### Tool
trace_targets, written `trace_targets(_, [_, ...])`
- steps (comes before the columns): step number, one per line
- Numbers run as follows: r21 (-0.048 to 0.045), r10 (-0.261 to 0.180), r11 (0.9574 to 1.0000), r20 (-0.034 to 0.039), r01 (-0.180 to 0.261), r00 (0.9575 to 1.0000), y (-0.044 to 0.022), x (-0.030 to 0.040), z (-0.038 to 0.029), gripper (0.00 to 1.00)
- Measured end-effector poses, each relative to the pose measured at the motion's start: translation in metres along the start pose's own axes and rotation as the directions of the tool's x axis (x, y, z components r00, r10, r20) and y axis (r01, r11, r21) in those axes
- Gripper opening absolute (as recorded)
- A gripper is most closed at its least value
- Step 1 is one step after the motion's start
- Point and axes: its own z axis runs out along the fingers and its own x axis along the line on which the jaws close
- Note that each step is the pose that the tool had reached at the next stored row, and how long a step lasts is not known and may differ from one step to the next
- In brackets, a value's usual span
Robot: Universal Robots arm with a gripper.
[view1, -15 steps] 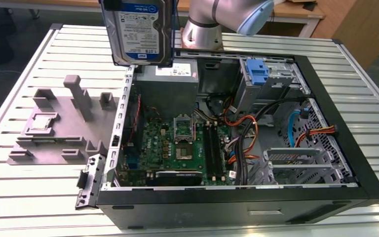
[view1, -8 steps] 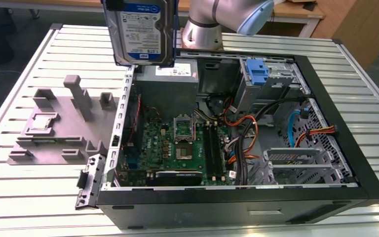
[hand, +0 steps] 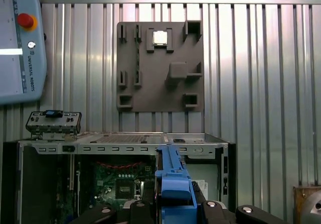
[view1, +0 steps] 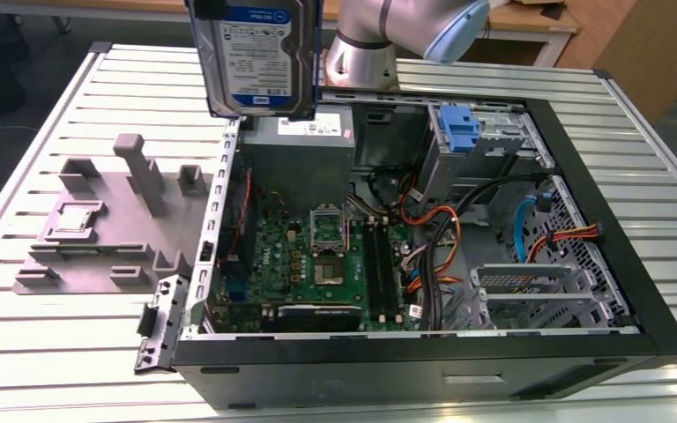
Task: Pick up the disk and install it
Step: 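Pick up the disk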
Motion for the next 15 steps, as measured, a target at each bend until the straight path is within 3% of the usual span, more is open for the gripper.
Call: trace_targets(15, [0.0, 0.0, 1.0, 0.0, 0.0, 1.0, -0.0059, -0.0001, -0.0002, 0.37])
